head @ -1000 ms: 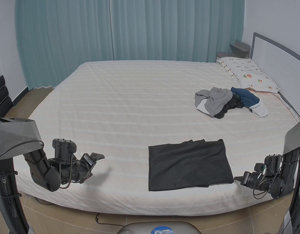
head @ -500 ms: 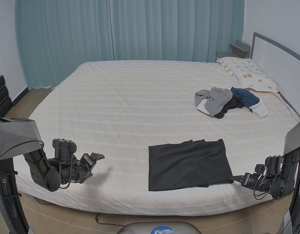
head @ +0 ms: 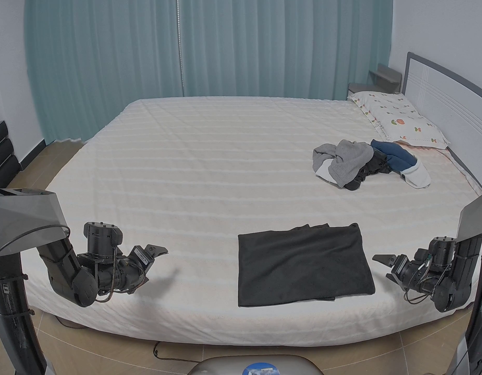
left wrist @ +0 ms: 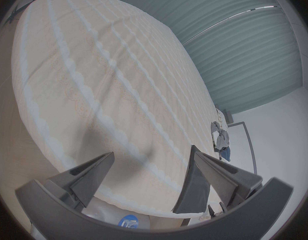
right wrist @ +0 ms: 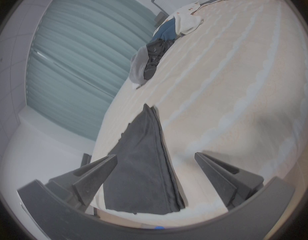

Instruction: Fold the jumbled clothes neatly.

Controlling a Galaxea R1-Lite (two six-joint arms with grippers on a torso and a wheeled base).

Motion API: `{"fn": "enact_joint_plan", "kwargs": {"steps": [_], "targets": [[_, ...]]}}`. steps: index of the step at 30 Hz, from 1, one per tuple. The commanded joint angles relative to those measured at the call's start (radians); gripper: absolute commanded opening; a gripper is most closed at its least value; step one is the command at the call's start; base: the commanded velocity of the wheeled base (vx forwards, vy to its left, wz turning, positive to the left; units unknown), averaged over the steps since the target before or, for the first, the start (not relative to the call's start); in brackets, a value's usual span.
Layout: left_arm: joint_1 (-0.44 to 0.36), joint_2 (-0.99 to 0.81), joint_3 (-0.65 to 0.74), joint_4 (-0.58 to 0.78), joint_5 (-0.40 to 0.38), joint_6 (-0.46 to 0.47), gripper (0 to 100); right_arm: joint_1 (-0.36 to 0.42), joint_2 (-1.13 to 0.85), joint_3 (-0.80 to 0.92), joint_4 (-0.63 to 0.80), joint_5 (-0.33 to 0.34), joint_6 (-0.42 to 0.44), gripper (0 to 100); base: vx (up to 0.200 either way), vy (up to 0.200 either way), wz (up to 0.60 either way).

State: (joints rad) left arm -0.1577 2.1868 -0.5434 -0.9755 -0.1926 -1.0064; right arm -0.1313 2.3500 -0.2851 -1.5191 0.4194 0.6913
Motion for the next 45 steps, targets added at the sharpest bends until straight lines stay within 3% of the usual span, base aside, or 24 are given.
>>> {"fn": "enact_joint_plan", "kwargs": {"steps": [1, 3, 7, 23, 29, 37, 45], "targets": [[0.000, -0.007, 0.000, -0.002, -0.001, -0.001, 100, -0.001, 0.012, -0.075, -0.033, 0.001, 0.086, 100, 0.000, -0.200, 0.00], [0.000, -0.007, 0.002, 0.000, -0.001, -0.001, 100, -0.001, 0.012, -0.075, -0.033, 0.002, 0.090, 100, 0.000, -0.200, 0.00], [0.000, -0.007, 0.000, -0.002, -0.001, -0.001, 100, -0.001, 0.029, -0.120, -0.033, 0.001, 0.195, 100, 0.000, -0.200, 0.00], [0.001, -0.001, -0.018, 0.001, -0.001, -0.003, 100, -0.002, 0.091, -0.206, -0.036, -0.001, 0.257, 100, 0.000, -0.200, 0.00], [0.000, -0.010, -0.076, 0.012, -0.002, 0.002, 100, 0.004, 0.092, -0.201, -0.038, -0.004, 0.255, 100, 0.000, 0.000, 0.00], [-0.037, 0.083, -0.187, 0.005, -0.056, 0.158, 100, 0.015, 0.106, -0.198, -0.042, -0.013, 0.243, 100, 0.000, 0.000, 0.00], [-0.089, 0.162, -0.196, 0.001, -0.057, 0.298, 100, 0.015, 0.106, -0.200, -0.042, -0.013, 0.243, 100, 0.000, 0.000, 0.00]]}}
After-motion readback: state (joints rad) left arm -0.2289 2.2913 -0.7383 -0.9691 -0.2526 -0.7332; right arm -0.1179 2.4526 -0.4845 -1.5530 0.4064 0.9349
